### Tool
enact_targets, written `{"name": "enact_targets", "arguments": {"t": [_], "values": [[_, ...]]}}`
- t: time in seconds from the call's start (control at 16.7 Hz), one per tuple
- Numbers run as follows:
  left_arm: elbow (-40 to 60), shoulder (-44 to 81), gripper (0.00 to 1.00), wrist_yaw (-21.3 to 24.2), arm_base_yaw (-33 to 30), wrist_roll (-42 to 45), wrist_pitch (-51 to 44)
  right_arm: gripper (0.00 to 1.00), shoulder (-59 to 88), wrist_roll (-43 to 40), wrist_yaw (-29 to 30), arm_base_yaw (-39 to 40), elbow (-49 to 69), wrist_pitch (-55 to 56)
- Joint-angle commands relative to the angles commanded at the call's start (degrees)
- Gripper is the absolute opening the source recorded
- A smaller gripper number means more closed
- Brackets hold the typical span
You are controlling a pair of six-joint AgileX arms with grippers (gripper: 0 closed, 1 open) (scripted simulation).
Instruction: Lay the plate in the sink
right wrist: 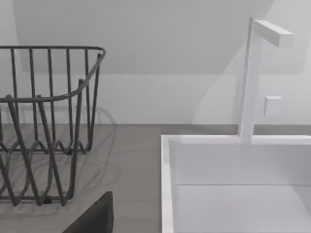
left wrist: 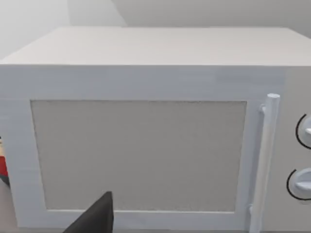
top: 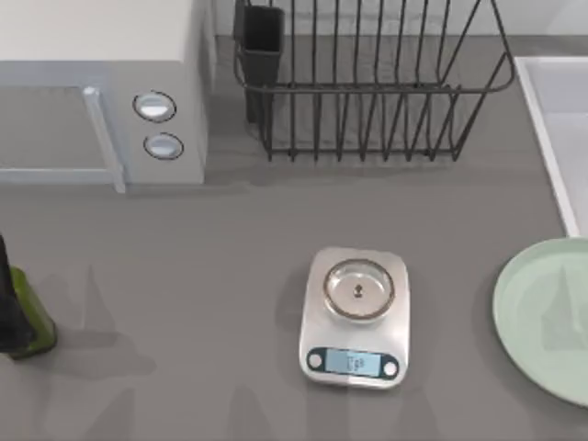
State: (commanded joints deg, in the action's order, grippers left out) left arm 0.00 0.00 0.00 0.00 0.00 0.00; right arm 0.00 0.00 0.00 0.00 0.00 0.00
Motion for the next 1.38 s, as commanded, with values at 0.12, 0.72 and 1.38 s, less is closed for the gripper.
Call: {"name": "enact_targets", "arguments": {"t": [0.12,0.72,1.38], "values": [[0.0,0.0,1.00,0.0,0.0,0.0,0.0,1.00,0.0,0.0,0.0,0.0,0.0,0.0],[0.0,0.0,1.00,0.0,0.0,0.0,0.0,1.00,31.6,8.1,0.0,7.8,24.4,-21.2],[0.0,0.0,1.00,0.0,0.0,0.0,0.0,1.00,89.0,21.0,0.0,20.3,63.2,-54.9]]}}
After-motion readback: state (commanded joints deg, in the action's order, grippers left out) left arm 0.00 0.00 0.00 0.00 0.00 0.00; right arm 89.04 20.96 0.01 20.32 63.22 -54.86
